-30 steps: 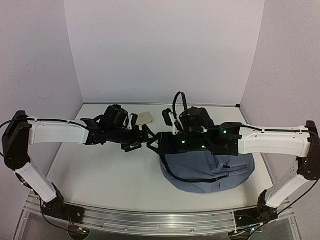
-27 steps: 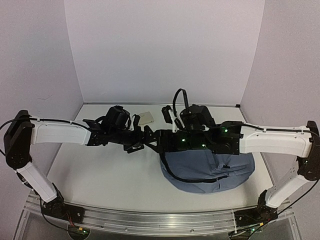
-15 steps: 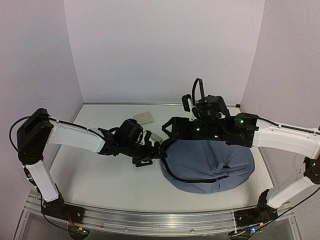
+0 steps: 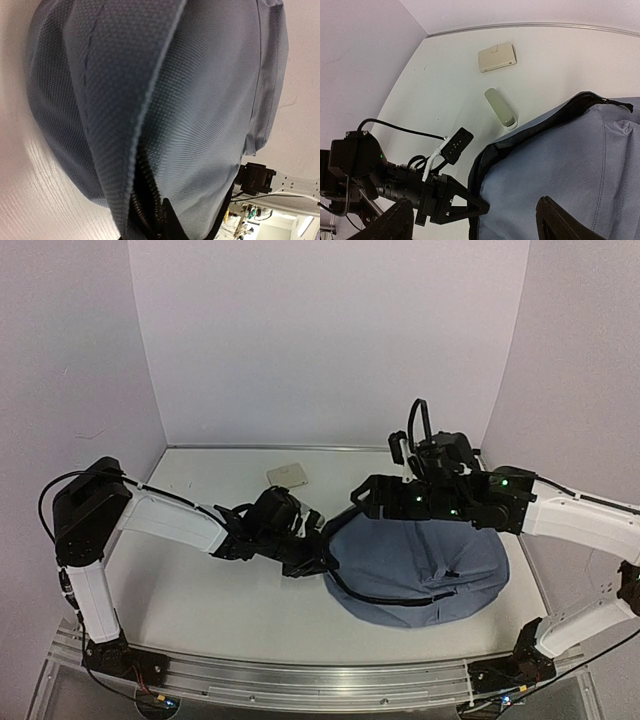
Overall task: Pack the student bag
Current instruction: Zip the student bag at the center of the board.
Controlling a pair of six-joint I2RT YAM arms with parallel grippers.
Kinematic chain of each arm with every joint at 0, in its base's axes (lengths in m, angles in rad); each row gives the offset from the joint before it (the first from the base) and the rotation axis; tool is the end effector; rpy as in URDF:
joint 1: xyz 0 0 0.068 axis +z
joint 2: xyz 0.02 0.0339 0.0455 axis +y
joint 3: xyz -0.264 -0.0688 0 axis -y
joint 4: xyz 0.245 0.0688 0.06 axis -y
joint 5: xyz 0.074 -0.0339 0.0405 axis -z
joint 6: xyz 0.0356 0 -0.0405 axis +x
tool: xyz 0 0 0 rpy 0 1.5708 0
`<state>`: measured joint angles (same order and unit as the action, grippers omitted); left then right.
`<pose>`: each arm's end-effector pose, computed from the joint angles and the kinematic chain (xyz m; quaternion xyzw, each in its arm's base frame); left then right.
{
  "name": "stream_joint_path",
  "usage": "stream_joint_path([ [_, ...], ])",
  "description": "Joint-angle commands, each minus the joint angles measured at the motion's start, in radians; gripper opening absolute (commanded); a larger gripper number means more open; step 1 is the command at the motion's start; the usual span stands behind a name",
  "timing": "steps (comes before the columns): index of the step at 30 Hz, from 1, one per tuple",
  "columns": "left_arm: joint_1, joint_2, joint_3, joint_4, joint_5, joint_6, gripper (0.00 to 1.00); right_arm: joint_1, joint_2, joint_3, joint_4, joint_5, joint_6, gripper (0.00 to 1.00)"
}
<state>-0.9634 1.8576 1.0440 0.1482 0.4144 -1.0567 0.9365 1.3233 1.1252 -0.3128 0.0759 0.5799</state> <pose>0.2111 -0.3288 0.1641 0.0488 0.8833 -0.4609 0.0710 0.1817 0.2423 0.3265 -0.1340 0.8519 0.3236 0.3893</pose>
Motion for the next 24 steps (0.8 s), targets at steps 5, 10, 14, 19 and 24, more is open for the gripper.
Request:
stream_joint_path([
  [5,0.062,-0.111,-0.012,-0.018,-0.080,0.028,0.00,0.034,-0.016,0.005,-0.048,-0.145,-0.076,0.80],
  [10,0.125,-0.233,-0.063,-0.134,-0.119,0.079,0.00,0.104,0.011,-0.008,-0.049,-0.206,-0.090,0.77],
  [14,0.183,-0.315,-0.102,-0.221,-0.120,0.125,0.00,0.171,0.050,-0.007,-0.045,-0.238,-0.096,0.71],
  [19,0.244,-0.352,-0.101,-0.293,-0.095,0.197,0.00,0.213,0.072,-0.025,-0.046,-0.269,-0.098,0.58],
  [24,0.270,-0.346,-0.085,-0.297,-0.083,0.216,0.00,0.250,0.079,-0.081,-0.049,-0.269,-0.070,0.50],
])
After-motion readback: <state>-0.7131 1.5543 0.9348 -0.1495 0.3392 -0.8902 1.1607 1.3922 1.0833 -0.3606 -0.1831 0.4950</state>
